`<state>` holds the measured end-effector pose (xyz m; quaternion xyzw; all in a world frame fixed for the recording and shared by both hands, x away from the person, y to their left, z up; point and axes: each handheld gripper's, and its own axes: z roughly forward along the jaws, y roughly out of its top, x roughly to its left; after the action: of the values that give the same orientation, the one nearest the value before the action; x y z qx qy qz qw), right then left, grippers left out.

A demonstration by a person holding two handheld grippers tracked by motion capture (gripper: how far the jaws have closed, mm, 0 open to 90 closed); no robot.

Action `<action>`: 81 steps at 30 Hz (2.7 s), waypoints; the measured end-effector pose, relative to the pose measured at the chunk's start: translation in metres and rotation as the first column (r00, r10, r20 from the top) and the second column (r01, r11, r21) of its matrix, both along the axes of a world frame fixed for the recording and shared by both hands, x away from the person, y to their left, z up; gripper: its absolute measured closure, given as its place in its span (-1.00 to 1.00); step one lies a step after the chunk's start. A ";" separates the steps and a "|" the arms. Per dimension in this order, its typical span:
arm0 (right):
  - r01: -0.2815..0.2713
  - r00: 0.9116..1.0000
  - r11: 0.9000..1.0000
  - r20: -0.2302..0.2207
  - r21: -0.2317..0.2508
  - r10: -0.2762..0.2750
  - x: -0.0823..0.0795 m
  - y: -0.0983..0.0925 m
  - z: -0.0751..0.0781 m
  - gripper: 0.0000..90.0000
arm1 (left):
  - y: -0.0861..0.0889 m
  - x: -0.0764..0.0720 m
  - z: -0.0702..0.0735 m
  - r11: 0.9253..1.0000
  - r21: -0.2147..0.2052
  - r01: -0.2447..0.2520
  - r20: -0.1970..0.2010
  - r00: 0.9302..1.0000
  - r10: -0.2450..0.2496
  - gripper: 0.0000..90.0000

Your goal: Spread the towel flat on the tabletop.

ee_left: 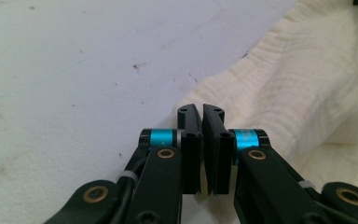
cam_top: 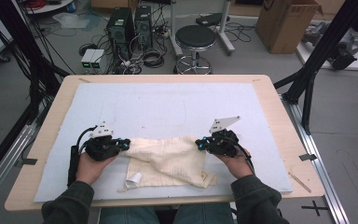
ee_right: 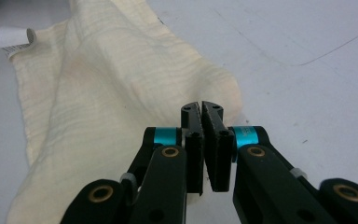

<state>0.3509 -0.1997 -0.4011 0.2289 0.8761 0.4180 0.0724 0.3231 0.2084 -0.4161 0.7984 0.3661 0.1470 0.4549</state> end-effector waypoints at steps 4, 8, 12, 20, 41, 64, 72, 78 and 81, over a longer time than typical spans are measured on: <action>0.002 1.000 1.000 0.003 0.002 -0.002 0.002 0.000 0.001 0.94 | -0.001 0.002 0.002 1.000 -0.011 -0.019 0.010 1.000 0.019 0.90; 0.003 1.000 1.000 0.009 -0.004 -0.003 0.007 -0.001 0.003 0.94 | -0.005 0.009 0.006 1.000 0.002 -0.024 0.016 1.000 0.024 0.90; 0.017 1.000 1.000 0.014 -0.005 -0.017 0.021 -0.004 0.008 0.94 | -0.010 0.025 0.010 0.998 -0.012 -0.057 0.019 0.998 0.058 0.91; 0.130 0.991 0.991 0.035 -0.028 -0.129 0.081 -0.009 0.023 0.93 | -0.023 0.082 0.023 0.985 -0.035 -0.170 0.062 0.983 0.172 0.90; 0.052 0.998 0.999 0.031 0.016 -0.052 0.037 -0.007 0.020 0.33 | -0.005 0.024 0.011 0.999 -0.022 0.029 0.066 0.997 -0.028 0.18; -0.128 0.990 0.991 -0.063 -0.038 0.125 -0.037 -0.007 -0.031 0.25 | -0.016 -0.009 -0.027 0.963 0.090 0.254 -0.077 0.966 -0.247 0.23; -0.115 0.993 0.989 -0.051 -0.089 0.110 -0.039 -0.005 -0.038 0.33 | -0.021 -0.015 -0.027 0.964 0.143 0.226 -0.041 0.974 -0.222 0.33; -0.101 0.994 0.991 -0.043 -0.091 0.098 -0.039 -0.006 -0.038 0.45 | -0.021 -0.018 -0.029 0.967 0.125 0.223 -0.026 0.975 -0.221 0.73; -0.103 0.994 0.991 -0.039 -0.089 0.100 -0.037 -0.007 -0.039 0.49 | -0.022 -0.020 -0.028 0.966 0.127 0.225 -0.028 0.974 -0.224 0.88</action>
<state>0.3135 -0.2064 -0.4398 0.1876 0.9058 0.3770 0.0464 0.3032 0.1868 -0.4445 0.8635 0.2660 0.1127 0.4134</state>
